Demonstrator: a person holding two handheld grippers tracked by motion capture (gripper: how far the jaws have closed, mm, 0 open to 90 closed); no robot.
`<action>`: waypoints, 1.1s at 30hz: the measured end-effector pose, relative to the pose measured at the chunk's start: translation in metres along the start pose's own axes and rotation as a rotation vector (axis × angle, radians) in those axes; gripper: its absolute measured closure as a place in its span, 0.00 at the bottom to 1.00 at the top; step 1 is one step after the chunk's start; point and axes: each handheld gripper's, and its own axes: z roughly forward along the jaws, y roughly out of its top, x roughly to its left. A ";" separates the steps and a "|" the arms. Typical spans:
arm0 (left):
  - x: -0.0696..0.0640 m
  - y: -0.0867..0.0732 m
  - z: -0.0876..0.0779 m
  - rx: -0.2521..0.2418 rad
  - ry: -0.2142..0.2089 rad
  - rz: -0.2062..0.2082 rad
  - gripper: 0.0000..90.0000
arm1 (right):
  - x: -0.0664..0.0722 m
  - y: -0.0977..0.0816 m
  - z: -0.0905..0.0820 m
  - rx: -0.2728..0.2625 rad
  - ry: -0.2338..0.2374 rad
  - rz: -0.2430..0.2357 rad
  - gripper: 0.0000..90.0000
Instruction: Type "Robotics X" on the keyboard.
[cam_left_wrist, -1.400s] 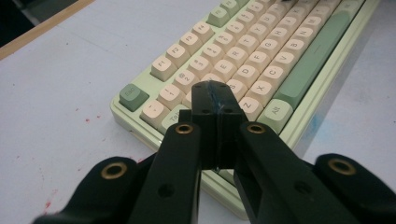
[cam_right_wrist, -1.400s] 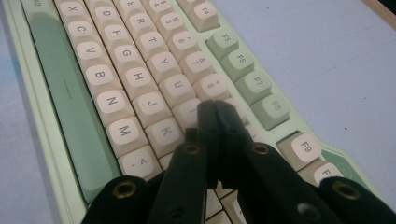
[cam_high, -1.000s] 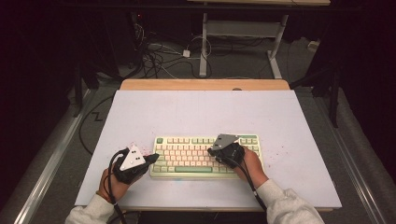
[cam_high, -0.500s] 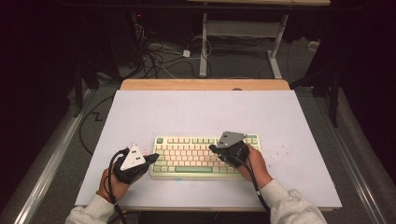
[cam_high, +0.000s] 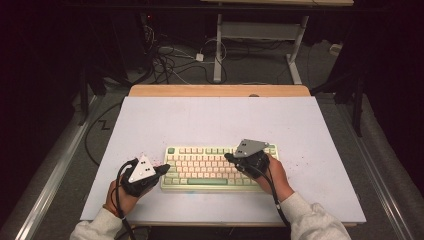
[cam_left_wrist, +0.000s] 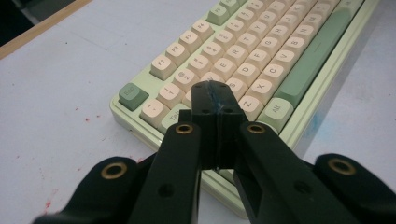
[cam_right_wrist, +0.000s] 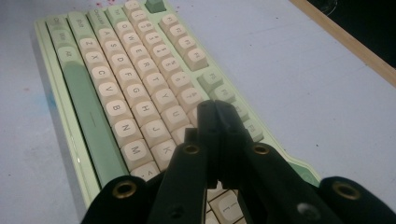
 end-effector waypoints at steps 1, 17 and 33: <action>0.000 0.000 0.000 0.001 0.000 0.001 0.98 | 0.000 0.000 0.000 -0.002 0.003 0.000 1.00; -0.001 0.006 0.003 -0.013 -0.002 0.007 0.98 | 0.003 0.003 -0.012 -0.048 0.004 0.002 1.00; -0.009 0.032 0.021 -0.028 -0.035 0.057 0.98 | 0.003 -0.009 -0.040 -0.103 -0.018 0.016 1.00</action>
